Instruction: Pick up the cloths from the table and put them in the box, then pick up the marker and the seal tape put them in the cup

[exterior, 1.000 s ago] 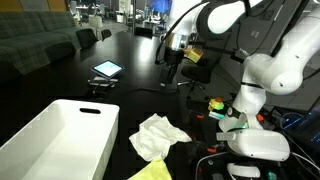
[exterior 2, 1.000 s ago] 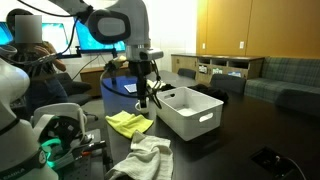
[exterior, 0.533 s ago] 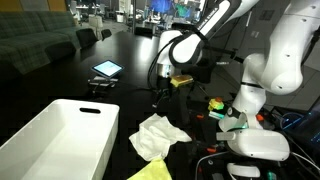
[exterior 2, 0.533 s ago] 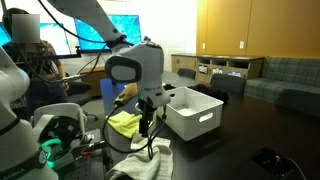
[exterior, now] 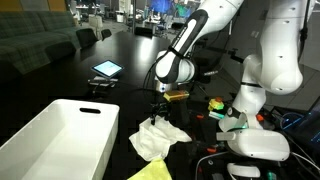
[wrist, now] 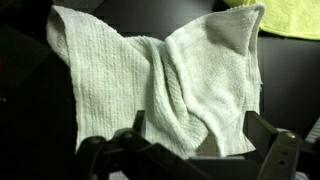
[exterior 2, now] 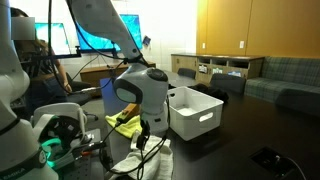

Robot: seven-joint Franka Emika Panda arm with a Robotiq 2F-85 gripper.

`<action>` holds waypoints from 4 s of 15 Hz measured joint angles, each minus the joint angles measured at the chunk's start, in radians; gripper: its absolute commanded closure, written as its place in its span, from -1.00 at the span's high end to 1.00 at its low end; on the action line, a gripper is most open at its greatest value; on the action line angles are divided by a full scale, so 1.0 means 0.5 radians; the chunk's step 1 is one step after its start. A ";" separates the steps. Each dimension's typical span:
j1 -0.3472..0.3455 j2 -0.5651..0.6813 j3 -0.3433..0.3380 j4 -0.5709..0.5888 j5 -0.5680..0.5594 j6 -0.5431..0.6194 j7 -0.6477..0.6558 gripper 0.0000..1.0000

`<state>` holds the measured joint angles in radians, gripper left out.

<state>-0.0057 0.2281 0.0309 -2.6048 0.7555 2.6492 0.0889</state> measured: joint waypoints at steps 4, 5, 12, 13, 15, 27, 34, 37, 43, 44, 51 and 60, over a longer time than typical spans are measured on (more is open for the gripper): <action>-0.025 0.198 -0.006 0.050 0.115 0.020 0.063 1.00; -0.033 0.238 -0.009 0.059 0.132 0.021 0.089 1.00; -0.056 0.404 -0.029 0.092 0.274 0.127 0.313 1.00; -0.057 0.423 -0.029 0.102 0.307 0.153 0.347 1.00; -0.061 0.461 -0.031 0.126 0.365 0.193 0.408 1.00; 0.085 0.588 -0.187 0.276 0.248 0.248 0.869 -0.58; 0.268 0.487 -0.413 0.236 -0.193 0.342 1.117 -0.97; 0.557 0.330 -0.750 0.130 -0.663 0.440 1.382 -0.96; 1.403 0.167 -1.681 0.100 -1.720 0.516 1.965 -0.96; 1.538 0.154 -1.832 0.124 -1.892 0.516 2.027 -0.96; 2.337 -0.256 -2.632 0.291 -2.873 0.271 2.035 -0.95; 2.357 -1.248 -2.158 0.578 -3.073 -0.873 1.286 -0.95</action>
<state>1.1731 -0.3956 -1.0483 -2.3156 -0.7811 2.2129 0.7317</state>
